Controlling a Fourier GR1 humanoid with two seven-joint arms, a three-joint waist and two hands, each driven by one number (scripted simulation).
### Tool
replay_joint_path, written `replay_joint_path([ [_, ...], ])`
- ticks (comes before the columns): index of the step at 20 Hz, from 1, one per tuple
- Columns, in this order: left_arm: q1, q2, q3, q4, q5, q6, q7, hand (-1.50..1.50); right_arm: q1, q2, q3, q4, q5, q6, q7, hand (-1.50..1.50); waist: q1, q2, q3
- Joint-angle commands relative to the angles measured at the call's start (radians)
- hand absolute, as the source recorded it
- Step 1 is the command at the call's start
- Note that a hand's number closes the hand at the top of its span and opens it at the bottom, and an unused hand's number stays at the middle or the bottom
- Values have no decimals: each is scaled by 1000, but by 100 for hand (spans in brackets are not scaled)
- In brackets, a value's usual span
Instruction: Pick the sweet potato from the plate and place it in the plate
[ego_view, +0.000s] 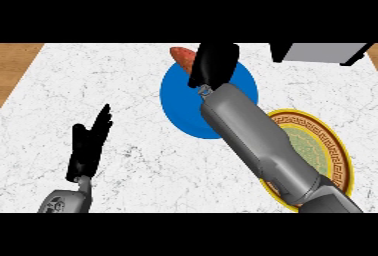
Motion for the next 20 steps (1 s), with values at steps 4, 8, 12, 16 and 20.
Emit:
replay_joint_path([
  [4,3,-36,-23,18,-41,37,-29,0,-51,8,-85,213,-138,-53,-18,150,-11,4,1],
  [8,-9,-11,1,-8,-3,-5,15,0,11,8,-97,270,-261,-73,-128,150,-11,4,1],
  [12,13,18,28,-11,5,-19,-12,0,23,8,-162,317,-378,44,-228,150,-17,2,1],
  [16,9,-2,4,-70,-14,0,52,0,-2,8,-162,350,-468,55,-316,-150,-14,-1,2],
  [20,44,-6,18,-30,-1,-14,-12,0,6,8,-162,310,-501,-38,-456,-150,-17,-1,1],
])
